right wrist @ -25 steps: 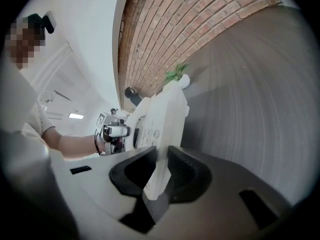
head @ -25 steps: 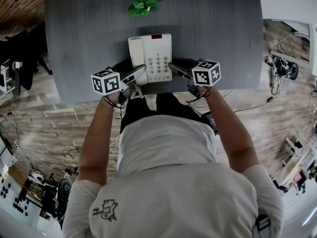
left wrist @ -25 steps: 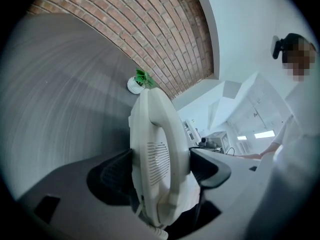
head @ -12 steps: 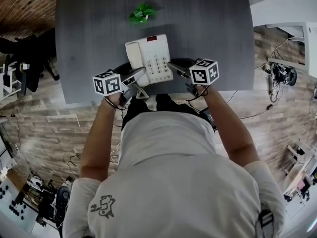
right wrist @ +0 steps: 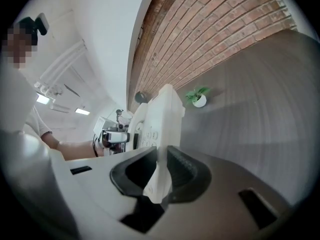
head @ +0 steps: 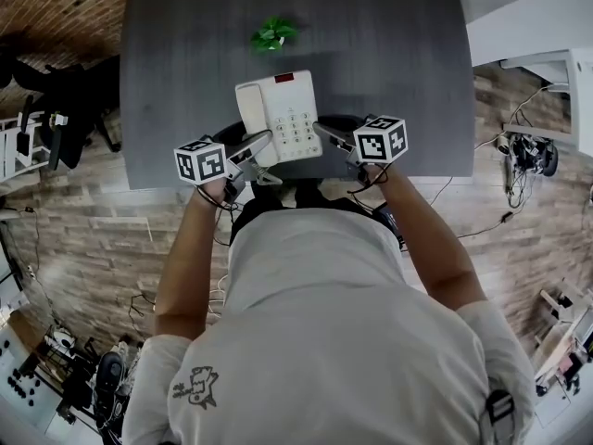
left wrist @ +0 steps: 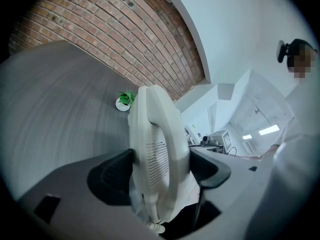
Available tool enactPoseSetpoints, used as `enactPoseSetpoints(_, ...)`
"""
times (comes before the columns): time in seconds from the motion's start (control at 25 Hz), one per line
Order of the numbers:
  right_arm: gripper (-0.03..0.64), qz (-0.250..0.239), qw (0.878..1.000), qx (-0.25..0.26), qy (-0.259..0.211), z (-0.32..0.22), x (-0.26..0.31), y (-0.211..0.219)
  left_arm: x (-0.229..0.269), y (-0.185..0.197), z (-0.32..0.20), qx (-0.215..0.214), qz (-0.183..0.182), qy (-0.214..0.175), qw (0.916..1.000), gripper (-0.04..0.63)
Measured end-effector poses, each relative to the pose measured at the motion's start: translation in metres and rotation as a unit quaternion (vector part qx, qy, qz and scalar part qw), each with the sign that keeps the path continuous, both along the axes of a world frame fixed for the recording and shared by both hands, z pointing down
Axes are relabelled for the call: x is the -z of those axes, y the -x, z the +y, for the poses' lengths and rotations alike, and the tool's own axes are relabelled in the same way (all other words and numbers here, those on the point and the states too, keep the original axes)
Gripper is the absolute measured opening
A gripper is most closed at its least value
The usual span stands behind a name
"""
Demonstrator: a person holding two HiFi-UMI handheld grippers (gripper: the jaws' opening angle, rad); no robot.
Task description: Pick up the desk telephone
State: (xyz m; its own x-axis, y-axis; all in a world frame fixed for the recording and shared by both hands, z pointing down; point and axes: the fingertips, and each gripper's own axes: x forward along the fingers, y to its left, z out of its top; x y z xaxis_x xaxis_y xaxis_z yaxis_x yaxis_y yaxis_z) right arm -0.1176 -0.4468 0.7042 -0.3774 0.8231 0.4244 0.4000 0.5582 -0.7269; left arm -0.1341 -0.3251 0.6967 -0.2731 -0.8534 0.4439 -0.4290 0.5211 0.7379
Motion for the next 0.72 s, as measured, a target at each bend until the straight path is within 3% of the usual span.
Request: enactPoseSetpoints(0.72,0.067,-0.028,0.998,-0.061,-0.009,0.050,0.033,-0.044,0.032,-0.034,0.049,-0.044,-0.034,-0.013,0.9984,0.370)
